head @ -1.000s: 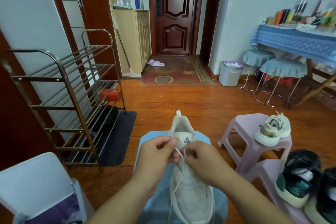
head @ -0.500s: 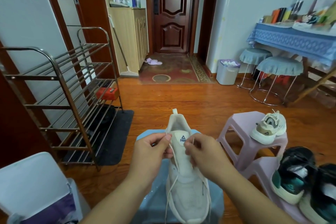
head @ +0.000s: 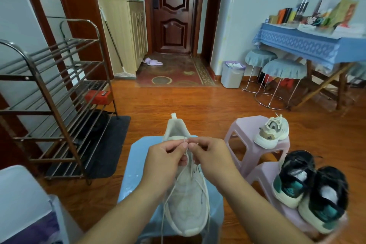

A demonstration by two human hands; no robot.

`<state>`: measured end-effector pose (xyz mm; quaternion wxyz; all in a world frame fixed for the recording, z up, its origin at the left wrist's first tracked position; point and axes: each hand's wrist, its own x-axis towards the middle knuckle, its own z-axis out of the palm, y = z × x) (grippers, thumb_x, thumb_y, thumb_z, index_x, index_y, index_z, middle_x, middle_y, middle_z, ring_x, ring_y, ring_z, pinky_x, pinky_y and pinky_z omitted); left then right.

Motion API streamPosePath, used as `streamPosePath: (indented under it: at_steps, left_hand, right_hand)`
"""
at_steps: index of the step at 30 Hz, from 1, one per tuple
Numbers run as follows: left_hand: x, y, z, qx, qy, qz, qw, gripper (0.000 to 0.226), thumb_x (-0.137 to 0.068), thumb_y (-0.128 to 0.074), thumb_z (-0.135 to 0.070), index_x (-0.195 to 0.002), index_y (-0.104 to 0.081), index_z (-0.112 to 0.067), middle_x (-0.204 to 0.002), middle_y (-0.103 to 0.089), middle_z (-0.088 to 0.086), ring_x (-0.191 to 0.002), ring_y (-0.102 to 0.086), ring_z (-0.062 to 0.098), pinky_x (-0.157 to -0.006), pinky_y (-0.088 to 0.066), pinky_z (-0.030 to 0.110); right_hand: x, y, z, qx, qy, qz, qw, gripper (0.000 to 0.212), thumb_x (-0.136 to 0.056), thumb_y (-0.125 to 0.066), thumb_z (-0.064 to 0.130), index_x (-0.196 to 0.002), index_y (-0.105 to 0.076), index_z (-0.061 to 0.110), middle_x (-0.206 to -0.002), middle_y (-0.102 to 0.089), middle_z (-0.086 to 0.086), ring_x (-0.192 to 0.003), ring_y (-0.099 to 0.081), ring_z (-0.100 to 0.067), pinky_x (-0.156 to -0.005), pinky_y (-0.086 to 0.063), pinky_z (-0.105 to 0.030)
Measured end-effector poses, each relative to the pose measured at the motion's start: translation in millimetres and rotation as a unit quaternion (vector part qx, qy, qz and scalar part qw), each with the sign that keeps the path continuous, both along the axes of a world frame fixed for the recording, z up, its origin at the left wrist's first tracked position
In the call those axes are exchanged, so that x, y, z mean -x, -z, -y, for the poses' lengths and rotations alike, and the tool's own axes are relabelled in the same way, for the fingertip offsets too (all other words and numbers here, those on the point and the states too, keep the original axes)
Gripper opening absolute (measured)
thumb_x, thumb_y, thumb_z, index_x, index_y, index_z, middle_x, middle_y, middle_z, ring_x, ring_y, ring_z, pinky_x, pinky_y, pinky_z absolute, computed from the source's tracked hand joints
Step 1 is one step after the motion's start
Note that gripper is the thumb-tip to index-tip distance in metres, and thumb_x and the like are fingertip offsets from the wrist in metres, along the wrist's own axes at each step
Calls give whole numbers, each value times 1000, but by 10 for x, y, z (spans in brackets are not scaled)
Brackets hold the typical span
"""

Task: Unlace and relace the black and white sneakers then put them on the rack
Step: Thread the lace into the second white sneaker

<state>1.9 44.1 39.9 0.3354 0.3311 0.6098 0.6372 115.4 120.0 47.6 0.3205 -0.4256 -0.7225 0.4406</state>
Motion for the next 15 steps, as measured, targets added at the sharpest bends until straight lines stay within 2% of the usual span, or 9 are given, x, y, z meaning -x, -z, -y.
streamPosePath:
  at_steps: [3, 7, 11, 15]
  left_hand:
    - [-20, -18, -11, 3, 5, -2, 1000, 17, -95, -70, -15, -89, -83, -24, -83, -72, 20, -66, -61, 12, -72, -57, 32]
    - [-44, -29, -10, -13, 13, 1, 1000, 14, -93, -71, -8, -93, -81, -17, -84, -72, 23, -67, -58, 16, -66, -53, 28]
    - [-19, -12, -12, -5, 17, 12, 1000, 15, -92, -69, -2, -90, -81, -12, -86, -71, 26, -68, -59, 16, -67, -52, 28]
    - [-6, -19, 17, 0, 34, 21, 999, 14, -92, -69, -3, -93, -81, -10, -87, -75, 20, -69, -63, 12, -68, -54, 22]
  right_hand:
    - [3, -4, -19, 73, 30, -105, 991, 32, -87, -78, 16, -115, -63, 22, -71, -69, 1, -67, -67, -17, -75, -58, -39]
    - [-23, -49, 19, 199, -4, -220, 955, 13, -86, -75, 2, -91, -63, 6, -72, -68, -10, -63, -63, -18, -65, -56, -32]
    - [-67, -25, -39, 282, -31, -247, 927, 5, -89, -69, -3, -91, -70, 2, -76, -70, -12, -67, -68, -16, -65, -57, -26]
    - [-94, -45, -44, 280, -30, -218, 934, 13, -89, -68, -6, -101, -69, -1, -79, -71, -12, -72, -70, -19, -68, -58, -27]
